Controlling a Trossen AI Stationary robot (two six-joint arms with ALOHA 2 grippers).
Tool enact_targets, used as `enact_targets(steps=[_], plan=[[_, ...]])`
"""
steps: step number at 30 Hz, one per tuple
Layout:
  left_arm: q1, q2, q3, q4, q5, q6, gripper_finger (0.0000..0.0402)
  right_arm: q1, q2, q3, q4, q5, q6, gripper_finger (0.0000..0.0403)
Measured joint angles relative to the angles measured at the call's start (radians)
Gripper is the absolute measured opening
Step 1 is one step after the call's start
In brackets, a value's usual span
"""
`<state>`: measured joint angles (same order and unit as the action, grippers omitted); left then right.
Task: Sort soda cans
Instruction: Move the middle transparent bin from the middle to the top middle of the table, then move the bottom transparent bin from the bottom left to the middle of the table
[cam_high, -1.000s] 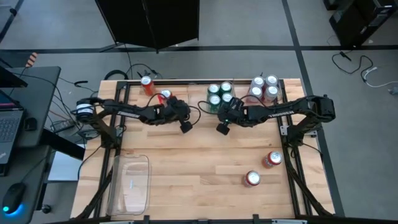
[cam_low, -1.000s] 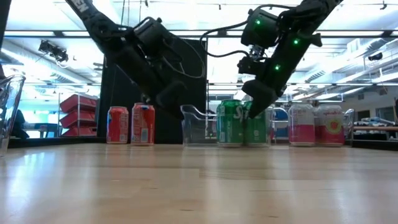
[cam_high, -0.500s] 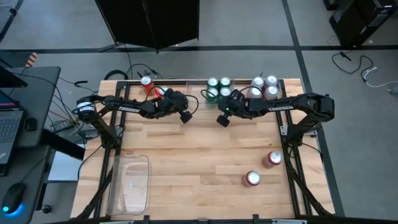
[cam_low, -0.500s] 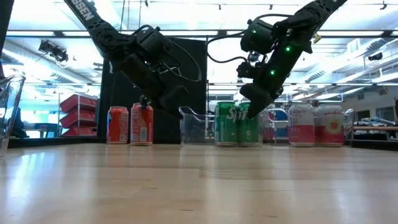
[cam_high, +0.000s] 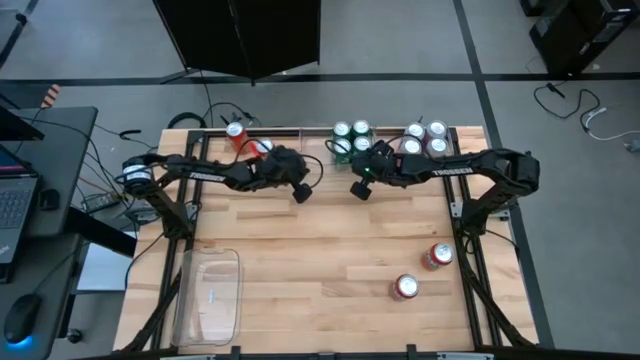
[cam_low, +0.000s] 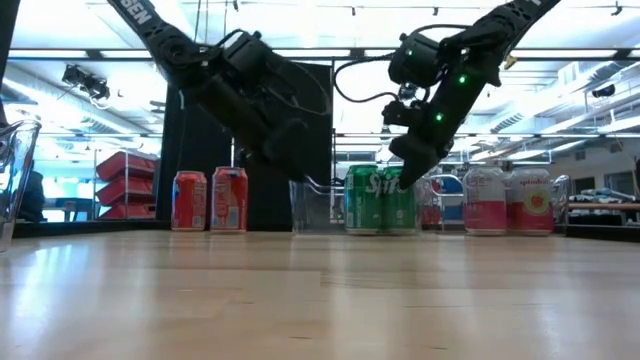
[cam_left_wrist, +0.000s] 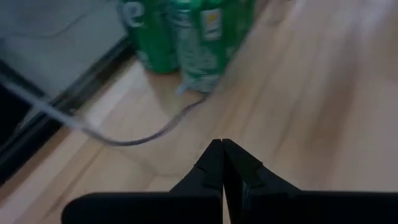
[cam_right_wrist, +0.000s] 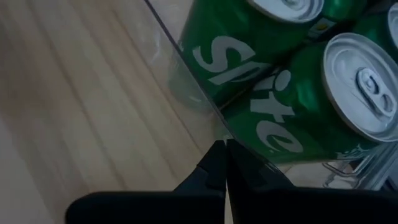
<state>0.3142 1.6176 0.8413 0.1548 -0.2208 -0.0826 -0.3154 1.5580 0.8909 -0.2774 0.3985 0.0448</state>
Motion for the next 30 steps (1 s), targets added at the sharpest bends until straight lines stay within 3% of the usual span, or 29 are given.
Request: enact_targets(steps=[5, 9, 13, 21, 30], plan=[[-0.059, -0.014, 0.126, -0.232, 0.069, 0.026, 0.0001, 0.055, -0.06, 0.0, -0.024, -0.006, 0.005, 0.0], [-0.133, -0.045, 0.244, -0.556, 0.124, 0.04, 0.0001, 0.128, -0.13, 0.0, -0.038, -0.007, 0.028, 0.0], [-0.231, -0.111, 0.311, -0.863, 0.138, -0.039, 0.0001, 0.212, -0.175, 0.0, -0.042, -0.041, 0.037, 0.0], [-0.39, -0.277, 0.319, -1.169, 0.137, -0.452, 0.0001, 0.306, -0.153, 0.001, 0.017, -0.074, 0.041, 0.0], [-0.568, -0.309, 0.317, -1.462, 0.197, -0.904, 0.0001, 0.371, -0.147, 0.001, 0.034, -0.091, 0.062, 0.0]])
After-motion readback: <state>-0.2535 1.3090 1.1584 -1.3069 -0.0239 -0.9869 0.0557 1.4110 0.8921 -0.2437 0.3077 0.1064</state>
